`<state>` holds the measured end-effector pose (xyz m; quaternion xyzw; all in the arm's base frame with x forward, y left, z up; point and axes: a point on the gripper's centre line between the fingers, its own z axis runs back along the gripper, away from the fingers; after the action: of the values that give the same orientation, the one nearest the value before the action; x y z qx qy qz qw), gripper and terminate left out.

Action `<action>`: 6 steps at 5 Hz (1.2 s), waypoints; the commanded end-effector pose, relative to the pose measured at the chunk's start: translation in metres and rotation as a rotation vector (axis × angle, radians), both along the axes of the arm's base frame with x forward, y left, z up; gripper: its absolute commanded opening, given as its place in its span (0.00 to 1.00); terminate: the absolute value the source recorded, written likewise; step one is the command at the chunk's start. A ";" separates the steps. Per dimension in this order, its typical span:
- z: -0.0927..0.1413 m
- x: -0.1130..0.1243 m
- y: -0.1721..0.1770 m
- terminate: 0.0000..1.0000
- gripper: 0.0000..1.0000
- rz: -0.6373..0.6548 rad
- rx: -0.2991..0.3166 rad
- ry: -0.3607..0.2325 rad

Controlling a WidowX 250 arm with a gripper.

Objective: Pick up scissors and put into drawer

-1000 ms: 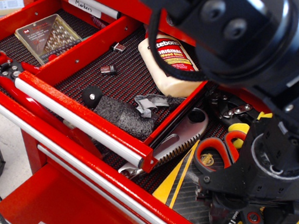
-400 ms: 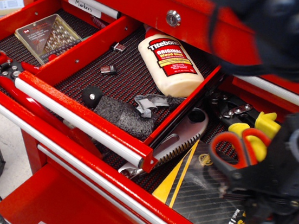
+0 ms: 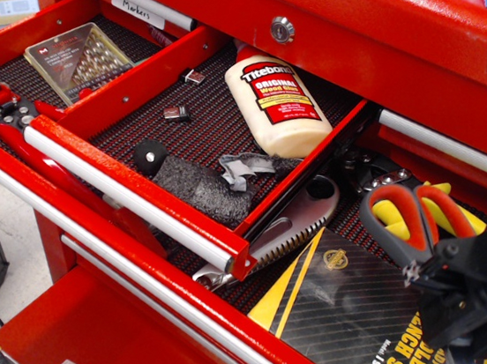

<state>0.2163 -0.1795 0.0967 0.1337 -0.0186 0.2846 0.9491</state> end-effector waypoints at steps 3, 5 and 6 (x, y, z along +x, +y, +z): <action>0.081 0.026 0.137 0.00 0.00 0.128 -0.031 -0.211; 0.065 0.049 0.189 0.00 0.00 0.293 -0.059 -0.283; 0.047 0.058 0.187 0.00 0.00 0.299 -0.093 -0.304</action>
<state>0.2682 0.0054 0.1335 0.0556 -0.1133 0.4351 0.8915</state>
